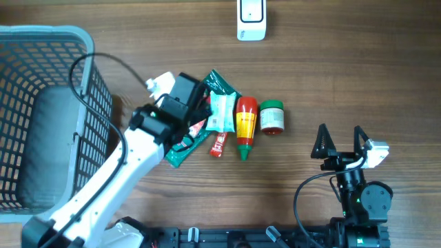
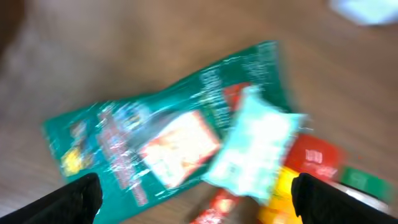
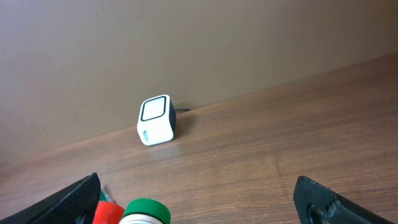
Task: Scan the item barcode
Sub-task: 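Carry the tissue pack out and drop it on the glove pack, then reach the right gripper to the green-lidded jar and grasp it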
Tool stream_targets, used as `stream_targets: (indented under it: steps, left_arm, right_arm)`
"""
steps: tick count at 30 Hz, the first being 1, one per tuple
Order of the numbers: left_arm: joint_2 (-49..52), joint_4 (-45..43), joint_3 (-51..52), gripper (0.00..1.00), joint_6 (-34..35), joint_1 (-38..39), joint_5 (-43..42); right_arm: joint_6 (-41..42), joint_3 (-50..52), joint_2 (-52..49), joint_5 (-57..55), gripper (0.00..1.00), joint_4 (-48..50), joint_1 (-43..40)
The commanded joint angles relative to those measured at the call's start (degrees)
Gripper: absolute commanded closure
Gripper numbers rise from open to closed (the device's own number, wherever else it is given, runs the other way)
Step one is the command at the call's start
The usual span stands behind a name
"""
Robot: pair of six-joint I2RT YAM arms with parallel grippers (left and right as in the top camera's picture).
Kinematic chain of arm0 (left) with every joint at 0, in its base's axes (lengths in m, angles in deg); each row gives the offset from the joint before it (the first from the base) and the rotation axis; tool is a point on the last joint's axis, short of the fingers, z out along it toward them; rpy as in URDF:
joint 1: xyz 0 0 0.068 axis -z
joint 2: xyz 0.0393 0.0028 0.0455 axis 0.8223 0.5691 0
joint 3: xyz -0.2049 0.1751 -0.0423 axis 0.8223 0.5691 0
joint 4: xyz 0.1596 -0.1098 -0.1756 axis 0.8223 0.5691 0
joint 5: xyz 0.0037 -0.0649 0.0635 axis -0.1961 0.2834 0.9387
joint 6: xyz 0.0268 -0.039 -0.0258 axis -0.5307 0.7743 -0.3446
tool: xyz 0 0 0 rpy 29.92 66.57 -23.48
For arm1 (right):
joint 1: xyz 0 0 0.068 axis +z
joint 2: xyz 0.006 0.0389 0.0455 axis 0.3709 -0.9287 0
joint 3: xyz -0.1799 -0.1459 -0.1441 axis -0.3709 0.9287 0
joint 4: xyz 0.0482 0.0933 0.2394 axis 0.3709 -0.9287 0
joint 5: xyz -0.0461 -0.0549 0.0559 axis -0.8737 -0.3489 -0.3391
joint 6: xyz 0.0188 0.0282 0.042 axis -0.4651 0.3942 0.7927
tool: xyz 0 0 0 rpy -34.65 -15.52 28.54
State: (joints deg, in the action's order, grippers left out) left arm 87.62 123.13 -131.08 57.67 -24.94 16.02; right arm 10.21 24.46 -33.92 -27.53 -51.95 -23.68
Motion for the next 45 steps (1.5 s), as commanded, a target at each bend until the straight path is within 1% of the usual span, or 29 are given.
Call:
stream_targets:
  steps: [1,2,4,5,7,10,12,19,20,22,24,25,29,31,32,34,36,38,41,45]
  left_arm:
    - [-5.03,-3.23,-6.69,0.0,-21.57,0.13,-0.96]
    - [-5.92,-3.63,-8.83,0.0,-26.34,-0.28,-0.98]
    - [-7.06,-3.89,-12.46,0.0,-32.89,-1.51,-0.92]
    - [-7.41,-3.72,-14.23,0.0,-35.45,-2.47,-0.83]
    - [-7.91,-1.84,-17.4,0.0,-37.42,-4.66,-0.81]
    - [-8.63,4.9,-20.59,0.0,-37.46,-7.21,-1.42]
    - [-9.55,10.78,-21.33,0.0,-37.44,-8.22,-3.41]
    - [-13.14,33.62,-21.33,0.0,-37.35,-8.52,-7.93]
    - [-13.31,36.44,-21.33,0.0,-37.18,-8.52,-8.11]
    - [-13.46,40.72,-21.31,0.0,-35.58,-8.52,-8.31]
    - [-13.46,43.34,-21.31,0.0,-34.18,-8.52,-8.31]
    - [-13.46,43.93,-21.22,0.0,-34.16,-8.52,-8.31]
    - [-13.46,44.37,-21.09,0.0,-34.18,-8.52,-10.25]
    - [-13.46,44.59,-21.09,0.0,-34.18,-8.52,-11.06]
    - [-13.46,44.57,-21.09,0.0,-34.21,-8.52,-11.04]
    - [-13.46,44.57,-21.09,0.0,-34.21,-8.52,-11.06]
    - [-13.46,44.57,-21.09,0.0,-34.21,-8.52,-11.04]
    - [-13.46,44.57,-21.09,0.0,-34.21,-8.52,-11.04]
    - [-13.46,44.57,-21.09,0.0,-34.21,-8.52,-11.04]
    - [-13.46,44.57,-21.09,0.0,-34.21,-8.52,-11.04]
  right_arm:
    - [0.22,0.07,0.57,-0.63,0.0,0.17,0.24]
    - [0.24,0.07,0.57,-0.63,0.0,0.17,0.24]
    - [0.24,0.07,0.57,-0.63,0.0,0.17,0.24]
    - [0.24,0.07,0.57,-0.63,0.0,0.17,0.24]
    - [0.26,0.07,0.57,-0.63,0.0,0.17,0.24]
    - [0.24,0.07,0.57,-0.63,0.0,0.17,0.24]
    - [0.24,0.07,0.57,-0.63,0.0,0.17,0.24]
    - [0.61,0.07,0.57,-0.26,0.0,0.24,0.24]
    - [1.51,0.07,0.55,0.09,0.01,0.28,0.24]
    - [6.27,0.07,0.46,0.11,0.0,0.26,0.24]
    - [15.08,0.07,0.2,1.97,0.0,0.37,0.24]
    - [20.0,0.07,0.0,3.52,0.0,0.5,0.24]
    - [32.68,0.07,-0.33,5.57,0.0,0.76,0.24]
    - [38.84,0.07,-0.44,12.09,0.0,1.55,0.24]
    - [38.84,0.07,-0.44,14.91,0.0,1.64,0.24]
    - [35.85,-0.04,-0.52,20.59,0.0,1.66,0.24]
    - [35.69,-0.59,-1.03,25.51,0.0,0.72,0.24]
    - [35.56,-1.77,-1.9,27.23,0.01,-1.33,0.24]
    - [33.03,-4.9,-4.37,27.39,0.01,-4.42,0.24]
    - [30.01,-10.67,-9.81,27.39,0.01,-7.69,0.24]
